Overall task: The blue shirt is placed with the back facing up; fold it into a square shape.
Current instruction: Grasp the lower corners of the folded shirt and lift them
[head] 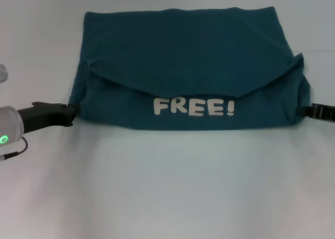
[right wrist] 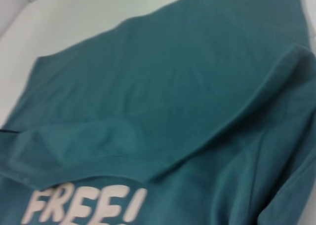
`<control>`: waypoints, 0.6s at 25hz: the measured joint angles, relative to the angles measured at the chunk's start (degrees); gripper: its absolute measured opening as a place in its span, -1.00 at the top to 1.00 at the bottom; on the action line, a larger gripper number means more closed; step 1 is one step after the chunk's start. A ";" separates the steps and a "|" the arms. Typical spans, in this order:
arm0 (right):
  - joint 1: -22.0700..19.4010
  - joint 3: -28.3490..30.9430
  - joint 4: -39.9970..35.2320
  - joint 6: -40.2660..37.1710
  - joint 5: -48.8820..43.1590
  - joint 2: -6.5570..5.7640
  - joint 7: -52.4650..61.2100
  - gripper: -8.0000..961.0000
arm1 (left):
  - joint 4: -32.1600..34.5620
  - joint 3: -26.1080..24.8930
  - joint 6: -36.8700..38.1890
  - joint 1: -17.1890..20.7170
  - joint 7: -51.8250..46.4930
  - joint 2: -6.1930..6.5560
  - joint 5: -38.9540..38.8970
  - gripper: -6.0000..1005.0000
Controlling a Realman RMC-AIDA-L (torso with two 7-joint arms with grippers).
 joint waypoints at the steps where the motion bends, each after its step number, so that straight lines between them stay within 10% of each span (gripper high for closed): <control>1: -0.15 0.02 0.00 -0.60 0.84 -0.02 -0.78 0.72 | 0.49 -0.12 0.77 0.30 -0.39 0.03 0.00 0.99; 15: -5.93 0.07 -6.97 -15.15 8.77 1.22 -10.66 0.98 | 16.12 -6.59 20.04 8.48 -8.91 -1.55 2.83 0.99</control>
